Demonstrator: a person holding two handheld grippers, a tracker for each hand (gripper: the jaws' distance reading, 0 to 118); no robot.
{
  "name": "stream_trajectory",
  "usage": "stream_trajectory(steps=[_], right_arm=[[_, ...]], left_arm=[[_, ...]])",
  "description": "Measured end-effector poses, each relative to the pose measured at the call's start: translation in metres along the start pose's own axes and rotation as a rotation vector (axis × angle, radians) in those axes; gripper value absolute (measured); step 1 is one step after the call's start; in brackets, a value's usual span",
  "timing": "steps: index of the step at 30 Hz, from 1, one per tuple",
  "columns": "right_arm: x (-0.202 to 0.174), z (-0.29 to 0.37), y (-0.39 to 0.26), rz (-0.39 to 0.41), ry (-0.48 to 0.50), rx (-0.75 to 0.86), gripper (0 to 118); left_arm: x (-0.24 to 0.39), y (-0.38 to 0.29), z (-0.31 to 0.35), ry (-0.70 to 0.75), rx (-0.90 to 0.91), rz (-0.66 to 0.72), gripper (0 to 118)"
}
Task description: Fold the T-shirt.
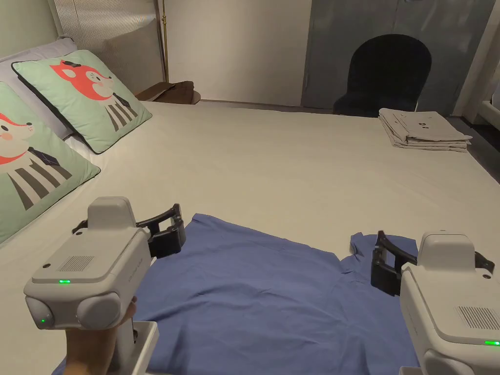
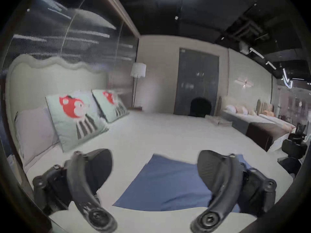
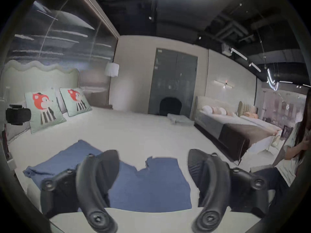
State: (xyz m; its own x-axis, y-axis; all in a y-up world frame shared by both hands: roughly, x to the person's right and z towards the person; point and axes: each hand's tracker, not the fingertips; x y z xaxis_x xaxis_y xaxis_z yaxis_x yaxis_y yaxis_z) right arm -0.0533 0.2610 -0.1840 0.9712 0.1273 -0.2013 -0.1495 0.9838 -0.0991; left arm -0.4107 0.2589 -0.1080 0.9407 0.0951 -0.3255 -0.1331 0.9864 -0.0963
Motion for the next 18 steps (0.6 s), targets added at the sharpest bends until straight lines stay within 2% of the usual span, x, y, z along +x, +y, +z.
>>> stream_trajectory(steps=[1,2,3,4,12,18], right_arm=[[-0.001,0.002,0.002,0.006,-0.002,0.025,53],[-0.001,0.003,0.003,0.008,-0.009,0.048,28],[-0.001,0.003,0.004,0.013,-0.015,0.058,8],[-0.001,0.003,0.004,0.013,-0.022,0.068,0],[0.010,-0.002,0.007,0.003,-0.019,0.083,0],[0.016,-0.021,0.009,0.011,-0.026,0.084,0]], left_arm=[[0.005,0.001,0.001,-0.018,0.014,-0.014,57],[0.010,0.002,0.000,-0.024,0.014,-0.027,29],[0.015,0.002,-0.001,-0.028,0.012,-0.044,11],[0.017,0.000,-0.005,-0.034,0.012,-0.061,0],[0.025,0.001,-0.028,-0.078,-0.039,-0.099,0],[0.020,0.016,-0.093,-0.113,-0.224,-0.106,0]])
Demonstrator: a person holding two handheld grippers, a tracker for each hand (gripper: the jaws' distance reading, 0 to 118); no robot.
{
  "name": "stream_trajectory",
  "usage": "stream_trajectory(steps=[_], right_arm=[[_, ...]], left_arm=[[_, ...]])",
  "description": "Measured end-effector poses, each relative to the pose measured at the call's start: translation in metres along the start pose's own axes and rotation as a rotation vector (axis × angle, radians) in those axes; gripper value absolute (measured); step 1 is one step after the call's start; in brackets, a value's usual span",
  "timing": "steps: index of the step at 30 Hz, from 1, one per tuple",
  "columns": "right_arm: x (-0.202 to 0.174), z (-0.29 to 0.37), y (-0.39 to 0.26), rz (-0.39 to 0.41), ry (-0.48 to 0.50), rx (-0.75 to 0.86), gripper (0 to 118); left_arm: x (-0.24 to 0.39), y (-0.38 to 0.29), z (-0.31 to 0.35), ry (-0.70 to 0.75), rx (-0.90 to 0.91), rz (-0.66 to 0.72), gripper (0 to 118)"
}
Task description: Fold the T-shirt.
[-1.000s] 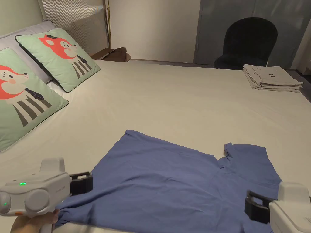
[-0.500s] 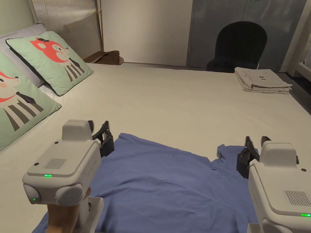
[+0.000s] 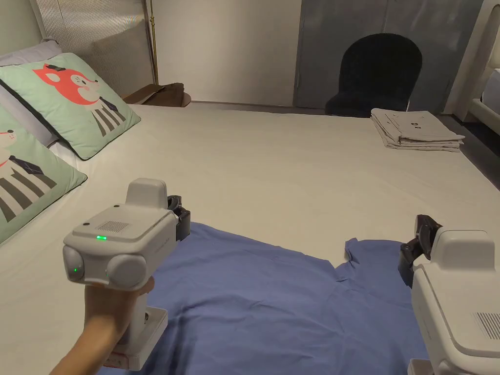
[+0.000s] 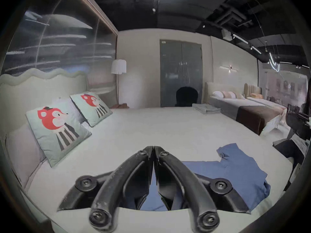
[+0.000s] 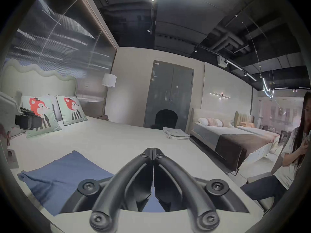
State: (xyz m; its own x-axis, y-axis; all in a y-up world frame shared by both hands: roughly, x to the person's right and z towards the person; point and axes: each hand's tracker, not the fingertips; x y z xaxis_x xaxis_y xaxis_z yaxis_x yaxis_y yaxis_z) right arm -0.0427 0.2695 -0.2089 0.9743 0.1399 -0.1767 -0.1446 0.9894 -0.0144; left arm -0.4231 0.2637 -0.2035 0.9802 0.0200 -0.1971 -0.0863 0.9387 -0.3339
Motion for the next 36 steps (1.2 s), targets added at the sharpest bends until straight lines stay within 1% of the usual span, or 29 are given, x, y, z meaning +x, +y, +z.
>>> stream_trajectory(steps=[6,8,9,11,12,13,14,15,16,17,18,19,22,23,24,25,26,27,28,29,30,31,32,33,34,35,36], right_arm=[[-0.001,-0.037,-0.003,0.011,-0.006,-0.015,0],[-0.001,-0.052,-0.006,0.008,-0.005,-0.027,0],[-0.001,-0.061,-0.007,0.009,-0.006,-0.037,0],[-0.002,-0.076,-0.011,0.014,-0.010,-0.050,0],[-0.002,-0.082,-0.013,0.013,-0.011,-0.058,0],[-0.002,-0.090,-0.016,0.012,-0.013,-0.065,0],[-0.003,-0.097,-0.020,0.014,-0.018,-0.074,0],[-0.003,-0.103,-0.023,0.016,-0.021,-0.082,0],[-0.003,-0.109,-0.026,0.017,-0.027,-0.092,0],[-0.003,-0.114,-0.031,0.015,-0.029,-0.104,0],[-0.002,-0.118,-0.034,0.013,-0.030,-0.112,0],[-0.002,-0.123,-0.038,0.014,-0.035,-0.124,0],[-0.001,-0.132,-0.049,0.018,-0.047,-0.155,0],[0.001,-0.134,-0.053,0.013,-0.047,-0.162,0],[0.002,-0.136,-0.055,0.011,-0.049,-0.173,0],[0.002,-0.136,-0.058,0.012,-0.048,-0.183,0],[0.003,-0.137,-0.061,0.016,-0.050,-0.190,0],[0.004,-0.137,-0.063,0.019,-0.053,-0.196,0],[0.005,-0.137,-0.065,0.023,-0.055,-0.203,0],[0.005,-0.137,-0.067,0.030,-0.056,-0.214,0],[0.006,-0.138,-0.069,0.034,-0.058,-0.218,0],[0.007,-0.138,-0.070,0.035,-0.062,-0.227,0],[0.010,-0.139,-0.071,0.033,-0.063,-0.236,0],[0.012,-0.140,-0.072,0.028,-0.067,-0.248,0],[0.015,-0.141,-0.073,0.020,-0.072,-0.259,0],[0.020,-0.143,-0.074,-0.001,-0.076,-0.279,0],[0.026,-0.146,-0.075,-0.035,-0.076,-0.308,0]], left_arm=[[-0.026,0.011,-0.098,-0.082,-0.202,0.118,0],[-0.032,0.008,-0.133,-0.090,-0.243,0.091,0],[-0.035,0.006,-0.155,-0.097,-0.297,0.073,0],[-0.039,0.000,-0.186,-0.078,-0.334,0.050,1],[-0.041,-0.002,-0.201,-0.085,-0.367,0.050,5],[-0.044,-0.006,-0.218,-0.074,-0.399,0.046,20],[-0.046,-0.010,-0.231,-0.058,-0.403,0.055,57],[-0.048,-0.014,-0.244,-0.063,-0.437,0.054,86],[-0.051,-0.019,-0.260,-0.061,-0.500,0.062,105],[-0.052,-0.025,-0.273,-0.039,-0.553,0.070,108],[-0.053,-0.029,-0.281,-0.016,-0.564,0.071,108],[-0.054,-0.035,-0.289,0.008,-0.534,0.070,108],[-0.059,-0.050,-0.311,0.018,-0.593,0.080,108],[-0.059,-0.055,-0.319,0.028,-0.629,0.069,106],[-0.057,-0.058,-0.323,0.026,-0.622,0.068,103],[-0.055,-0.061,-0.326,0.031,-0.618,0.061,92],[-0.044,-0.059,-0.309,0.036,-0.615,0.040,69],[-0.040,-0.062,-0.307,0.035,-0.620,0.023,57],[-0.034,-0.065,-0.304,0.038,-0.615,-0.014,58],[-0.028,-0.064,-0.299,0.050,-0.578,-0.067,56],[-0.036,-0.066,-0.311,0.035,-0.581,-0.076,49],[-0.036,-0.065,-0.311,0.009,-0.583,-0.083,36],[-0.033,-0.063,-0.308,0.011,-0.574,-0.094,9],[-0.031,-0.061,-0.307,0.024,-0.564,-0.108,1],[-0.032,-0.059,-0.307,0.005,-0.564,-0.109,1],[-0.032,-0.056,-0.305,0.019,-0.549,-0.120,1],[-0.031,-0.053,-0.302,0.026,-0.531,-0.134,1]])
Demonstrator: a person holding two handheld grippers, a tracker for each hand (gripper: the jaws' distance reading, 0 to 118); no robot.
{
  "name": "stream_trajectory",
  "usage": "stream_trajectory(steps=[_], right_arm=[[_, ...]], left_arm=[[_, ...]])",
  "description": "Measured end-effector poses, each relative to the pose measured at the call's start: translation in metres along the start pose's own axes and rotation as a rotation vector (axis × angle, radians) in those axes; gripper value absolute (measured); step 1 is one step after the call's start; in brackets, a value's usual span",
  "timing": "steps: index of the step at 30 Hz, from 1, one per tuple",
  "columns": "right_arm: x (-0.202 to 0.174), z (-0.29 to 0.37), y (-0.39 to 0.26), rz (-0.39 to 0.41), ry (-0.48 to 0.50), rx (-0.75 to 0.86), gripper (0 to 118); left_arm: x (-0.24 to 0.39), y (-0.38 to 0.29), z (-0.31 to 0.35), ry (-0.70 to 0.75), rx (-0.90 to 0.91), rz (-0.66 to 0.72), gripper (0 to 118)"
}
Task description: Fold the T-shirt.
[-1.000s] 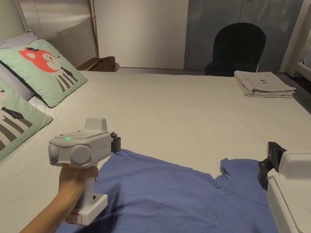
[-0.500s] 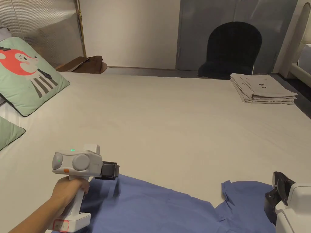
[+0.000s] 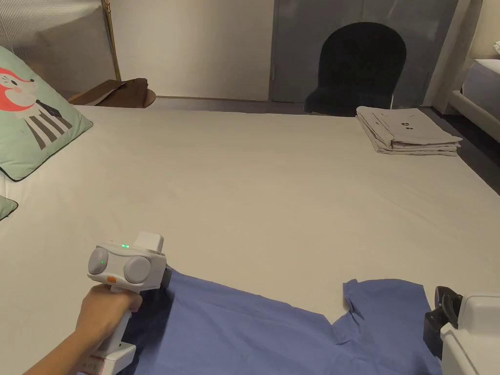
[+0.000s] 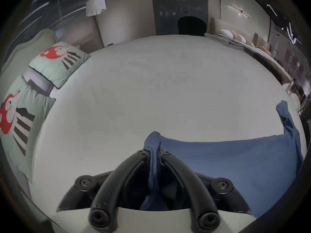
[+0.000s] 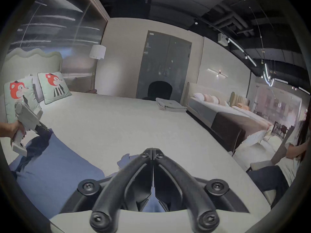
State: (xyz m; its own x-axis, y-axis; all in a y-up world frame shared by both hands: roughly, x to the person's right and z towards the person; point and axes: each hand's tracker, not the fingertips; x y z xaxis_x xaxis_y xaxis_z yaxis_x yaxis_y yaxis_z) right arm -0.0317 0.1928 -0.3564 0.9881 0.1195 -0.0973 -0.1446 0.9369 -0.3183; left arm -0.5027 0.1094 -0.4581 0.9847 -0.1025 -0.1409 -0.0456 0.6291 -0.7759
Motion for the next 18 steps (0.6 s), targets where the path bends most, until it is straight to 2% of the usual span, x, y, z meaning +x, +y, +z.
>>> stream_trajectory(steps=[2,4,5,6,8,9,13,18], right_arm=[[0.014,-0.013,0.002,-0.030,-0.009,-0.085,0],[0.032,-0.031,0.002,-0.105,-0.005,-0.192,0],[0.042,-0.040,0.001,-0.137,0.000,-0.265,9],[0.050,-0.049,-0.001,-0.179,-0.006,-0.295,30],[0.063,-0.070,-0.009,-0.197,-0.002,-0.395,100],[0.068,-0.081,-0.013,-0.195,0.003,-0.464,114],[0.078,-0.104,-0.030,-0.243,0.039,-0.557,114],[0.070,-0.116,-0.046,-0.209,0.030,-0.627,113]], left_arm=[[-0.002,0.003,0.011,-0.001,0.047,-0.011,1],[-0.005,0.006,0.023,-0.022,0.069,-0.010,1],[-0.007,0.008,0.030,-0.031,0.084,-0.008,1],[-0.002,0.008,0.039,-0.032,0.099,-0.008,1],[-0.002,0.011,0.050,-0.044,0.112,-0.005,1],[-0.003,0.013,0.054,-0.047,0.117,-0.003,1],[0.001,0.015,0.069,-0.052,0.134,-0.006,1],[0.006,0.012,0.075,-0.058,0.139,-0.017,1]])
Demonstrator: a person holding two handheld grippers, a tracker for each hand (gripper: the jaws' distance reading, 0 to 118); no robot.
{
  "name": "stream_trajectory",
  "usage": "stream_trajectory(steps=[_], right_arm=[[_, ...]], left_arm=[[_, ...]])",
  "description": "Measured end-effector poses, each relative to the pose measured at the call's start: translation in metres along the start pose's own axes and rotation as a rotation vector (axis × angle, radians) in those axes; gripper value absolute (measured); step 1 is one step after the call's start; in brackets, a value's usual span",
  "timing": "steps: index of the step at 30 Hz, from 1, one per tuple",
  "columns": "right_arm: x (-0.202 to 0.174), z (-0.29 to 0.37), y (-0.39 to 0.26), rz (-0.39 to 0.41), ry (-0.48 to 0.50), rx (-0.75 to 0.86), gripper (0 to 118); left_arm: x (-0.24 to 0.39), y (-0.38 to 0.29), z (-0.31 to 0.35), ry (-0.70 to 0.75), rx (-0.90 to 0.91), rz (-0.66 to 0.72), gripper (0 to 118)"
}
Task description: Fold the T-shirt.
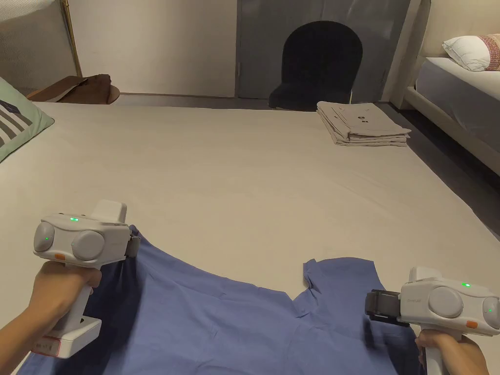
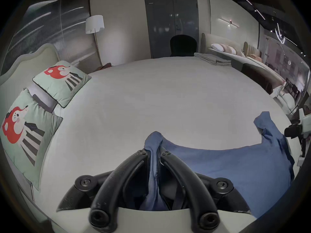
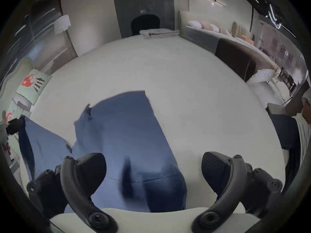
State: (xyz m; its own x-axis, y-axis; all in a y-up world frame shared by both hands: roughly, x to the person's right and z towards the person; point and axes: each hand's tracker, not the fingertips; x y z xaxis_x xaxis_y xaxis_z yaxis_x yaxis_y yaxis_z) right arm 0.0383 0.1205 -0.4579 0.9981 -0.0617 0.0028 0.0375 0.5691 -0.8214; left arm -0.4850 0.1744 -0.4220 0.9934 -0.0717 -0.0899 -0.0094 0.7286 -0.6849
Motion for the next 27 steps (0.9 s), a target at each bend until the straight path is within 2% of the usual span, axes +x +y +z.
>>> stream_trajectory(steps=[1,3,4,5,6,8,9,12,14,17,21,24,27], right_arm=[[-0.001,-0.001,-0.002,0.007,0.002,0.000,110],[-0.007,-0.005,-0.005,0.021,0.004,-0.016,89],[-0.008,-0.007,-0.005,0.028,0.012,-0.035,76],[-0.009,-0.009,-0.006,0.034,0.011,-0.047,55],[-0.011,-0.010,-0.009,0.039,0.006,-0.041,39],[-0.012,-0.013,-0.012,0.109,-0.012,-0.033,9],[-0.012,-0.011,-0.014,0.129,-0.026,-0.023,1],[-0.013,-0.003,-0.018,0.150,-0.014,-0.012,0],[-0.013,0.008,-0.018,0.170,-0.041,0.060,0],[-0.012,0.030,-0.013,0.150,-0.019,0.144,0],[-0.020,0.073,0.002,0.207,-0.028,0.308,0],[-0.029,0.105,0.022,0.214,-0.028,0.439,0],[-0.046,0.136,0.044,0.292,-0.076,0.580,0]], left_arm=[[0.000,0.000,0.000,0.000,0.000,-0.006,1],[0.001,-0.001,0.002,0.003,-0.001,-0.014,1],[0.001,-0.002,0.003,0.005,-0.001,-0.015,1],[0.001,-0.002,0.005,0.004,-0.003,-0.013,1],[0.001,-0.003,0.007,0.002,-0.001,-0.010,1],[-0.001,-0.005,0.011,0.001,0.002,-0.004,1],[-0.001,-0.005,0.013,0.002,0.003,-0.002,1],[-0.006,-0.008,0.019,0.009,0.006,0.005,1],[-0.008,-0.009,0.024,0.014,0.011,0.018,1],[-0.013,-0.010,0.035,0.018,0.026,0.045,1],[-0.020,-0.006,0.055,0.035,0.087,0.101,1],[-0.027,0.005,0.077,0.071,0.172,0.125,1],[-0.040,0.024,0.101,0.093,0.242,0.162,1]])
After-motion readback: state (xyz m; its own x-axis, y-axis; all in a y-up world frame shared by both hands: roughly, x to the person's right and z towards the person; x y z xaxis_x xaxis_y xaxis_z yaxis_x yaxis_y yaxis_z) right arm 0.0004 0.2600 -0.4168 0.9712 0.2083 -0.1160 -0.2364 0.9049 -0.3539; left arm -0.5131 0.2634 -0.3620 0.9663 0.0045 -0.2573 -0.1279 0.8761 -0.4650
